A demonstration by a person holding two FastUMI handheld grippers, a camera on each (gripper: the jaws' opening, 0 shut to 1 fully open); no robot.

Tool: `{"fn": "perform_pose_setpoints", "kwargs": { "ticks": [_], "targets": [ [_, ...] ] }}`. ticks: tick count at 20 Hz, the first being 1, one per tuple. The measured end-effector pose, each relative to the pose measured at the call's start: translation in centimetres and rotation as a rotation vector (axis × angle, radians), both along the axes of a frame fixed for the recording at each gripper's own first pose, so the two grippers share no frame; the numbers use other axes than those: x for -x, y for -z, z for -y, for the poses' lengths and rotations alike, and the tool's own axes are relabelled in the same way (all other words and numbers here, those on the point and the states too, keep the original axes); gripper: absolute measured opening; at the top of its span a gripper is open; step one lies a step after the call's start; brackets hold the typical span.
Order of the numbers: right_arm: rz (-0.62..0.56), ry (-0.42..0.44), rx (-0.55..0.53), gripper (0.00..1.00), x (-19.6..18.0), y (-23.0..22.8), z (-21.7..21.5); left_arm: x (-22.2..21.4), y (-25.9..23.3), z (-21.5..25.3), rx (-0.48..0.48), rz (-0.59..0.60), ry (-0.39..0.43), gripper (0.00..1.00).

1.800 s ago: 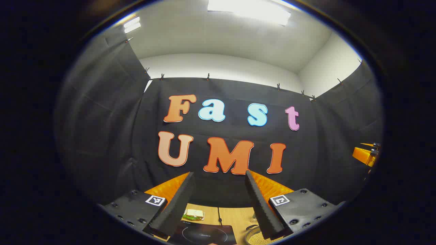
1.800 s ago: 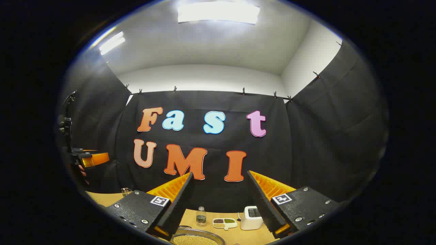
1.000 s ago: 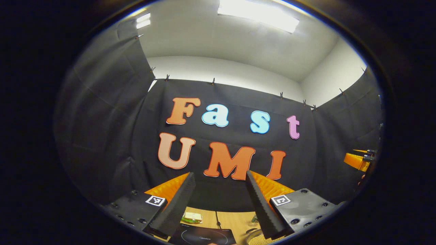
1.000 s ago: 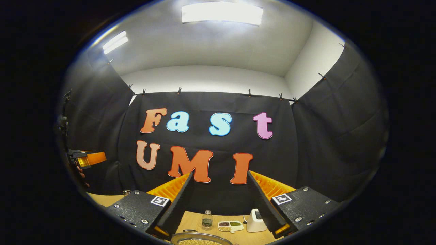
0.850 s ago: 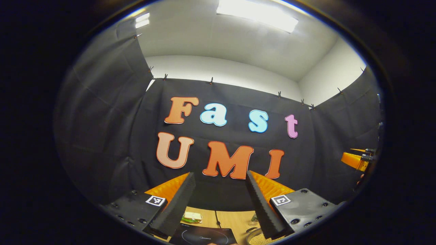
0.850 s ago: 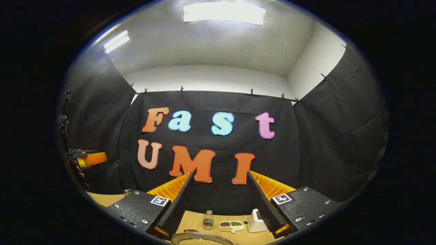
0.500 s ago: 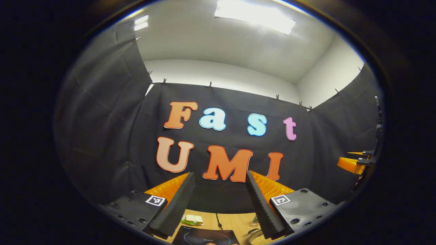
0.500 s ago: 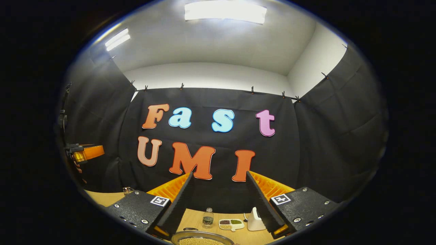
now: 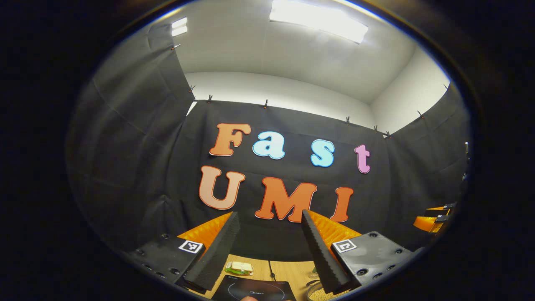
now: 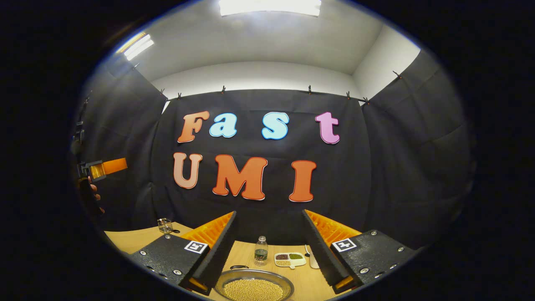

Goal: First push the handle of the pot to place it horizontally, then grasp the pot with both hands and set it on the induction cooktop.

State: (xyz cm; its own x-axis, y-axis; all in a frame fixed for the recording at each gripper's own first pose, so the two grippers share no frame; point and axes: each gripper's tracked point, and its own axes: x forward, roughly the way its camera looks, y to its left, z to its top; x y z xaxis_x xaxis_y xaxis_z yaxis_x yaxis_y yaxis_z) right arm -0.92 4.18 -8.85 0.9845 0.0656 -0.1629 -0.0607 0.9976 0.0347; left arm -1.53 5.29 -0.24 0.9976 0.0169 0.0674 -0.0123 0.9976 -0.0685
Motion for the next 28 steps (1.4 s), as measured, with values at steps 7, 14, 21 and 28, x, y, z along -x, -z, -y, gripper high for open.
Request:
{"fn": "perform_pose_setpoints", "kwargs": {
  "ticks": [7, 14, 21, 28],
  "targets": [
    [-0.188, -0.017, -0.057, 0.93, 2.4, 7.5, 0.2, -0.6, 2.0, 0.1, -0.019, -0.039, -0.008, 0.97],
    [-0.44, -0.041, -0.14, 0.78, 5.2, 16.3, -0.5, -1.2, 3.2, 0.2, -0.043, -0.061, -0.022, 0.97],
    [-0.686, -0.061, -0.139, 0.46, 9.3, 23.7, -0.9, -1.9, 3.8, 0.1, -0.049, -0.074, -0.035, 0.97],
    [-0.857, -0.111, -0.228, 0.06, 13.9, 27.7, -2.5, -2.3, 4.6, 1.5, -0.05, -0.091, -0.019, 0.97]
  ]
}}
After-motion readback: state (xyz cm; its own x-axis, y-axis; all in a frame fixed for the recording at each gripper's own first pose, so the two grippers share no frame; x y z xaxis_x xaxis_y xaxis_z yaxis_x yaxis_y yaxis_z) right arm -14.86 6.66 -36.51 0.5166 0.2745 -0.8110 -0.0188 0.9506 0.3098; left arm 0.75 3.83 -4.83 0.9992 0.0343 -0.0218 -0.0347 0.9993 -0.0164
